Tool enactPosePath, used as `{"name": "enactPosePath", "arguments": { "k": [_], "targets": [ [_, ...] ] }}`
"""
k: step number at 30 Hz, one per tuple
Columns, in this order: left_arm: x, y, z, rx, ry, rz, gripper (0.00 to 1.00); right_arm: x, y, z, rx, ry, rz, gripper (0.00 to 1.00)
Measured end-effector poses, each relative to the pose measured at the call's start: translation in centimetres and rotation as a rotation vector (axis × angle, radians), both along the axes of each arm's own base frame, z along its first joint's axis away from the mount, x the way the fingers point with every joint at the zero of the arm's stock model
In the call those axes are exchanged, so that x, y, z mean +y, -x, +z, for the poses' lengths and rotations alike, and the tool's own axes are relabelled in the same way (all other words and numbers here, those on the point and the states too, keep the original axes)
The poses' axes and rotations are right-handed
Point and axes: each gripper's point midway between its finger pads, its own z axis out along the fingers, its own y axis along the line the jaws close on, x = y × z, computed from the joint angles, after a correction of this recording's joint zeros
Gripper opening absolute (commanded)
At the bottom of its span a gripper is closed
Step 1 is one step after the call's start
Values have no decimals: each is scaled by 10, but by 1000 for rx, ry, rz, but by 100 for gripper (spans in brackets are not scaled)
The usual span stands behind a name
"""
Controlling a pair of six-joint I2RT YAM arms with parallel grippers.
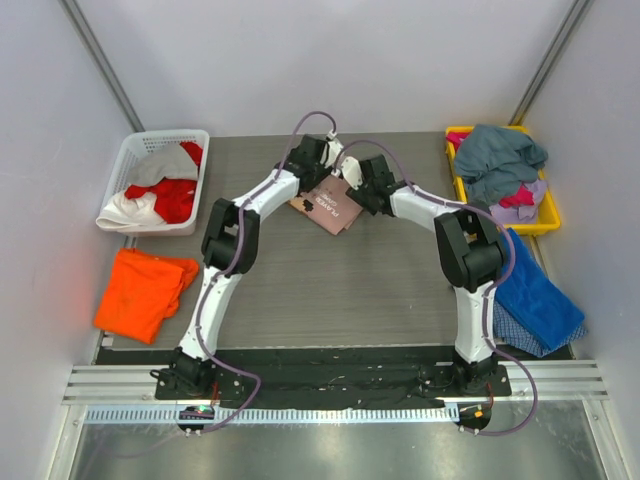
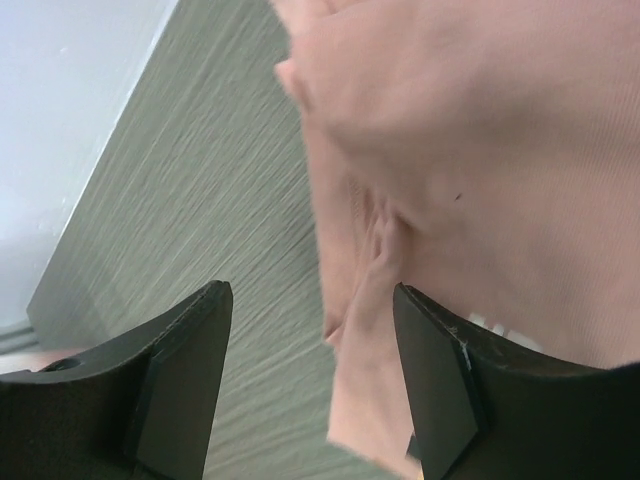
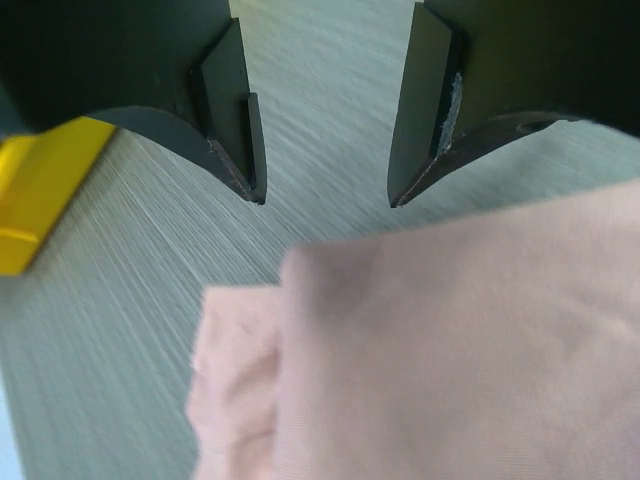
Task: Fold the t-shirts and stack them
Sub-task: Fold the long partially folded tshirt into a neat square, then smooth out wrinkles on the folded tshirt
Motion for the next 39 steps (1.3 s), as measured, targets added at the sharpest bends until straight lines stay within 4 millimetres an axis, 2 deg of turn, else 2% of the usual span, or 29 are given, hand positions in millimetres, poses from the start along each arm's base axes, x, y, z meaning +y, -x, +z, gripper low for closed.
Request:
{"name": "enactPosePath", "arguments": {
  "k": [2,9,12,17,21,26,28,32,39],
  "targets": [
    [3,4,11,6,3,7,72,-3,5,13,-13,-12,-19,59],
    [10,17,63,13,57,6,75,-11,20,75,-89,-115,-109,65],
    [11,22,72,69,106,-21,77,-11,26,82,-84,-165,-145,66],
    [35,25,82,185,212,-48,80,-5,37,69,-11,-239,-195,66],
    [68,23,65,275,290,-18,80,5,32,61,29,-286,-221,66],
    [102,30,25,391,328,38,79,26,0,55,29,-335,-225,67],
    [105,36,13,424,329,45,79,34,-12,52,28,-352,-218,66],
    [99,53,-11,495,318,36,78,51,-32,48,29,-394,-200,66],
    [95,68,-33,550,294,25,77,76,-57,32,54,-452,-169,67]
  ]
}}
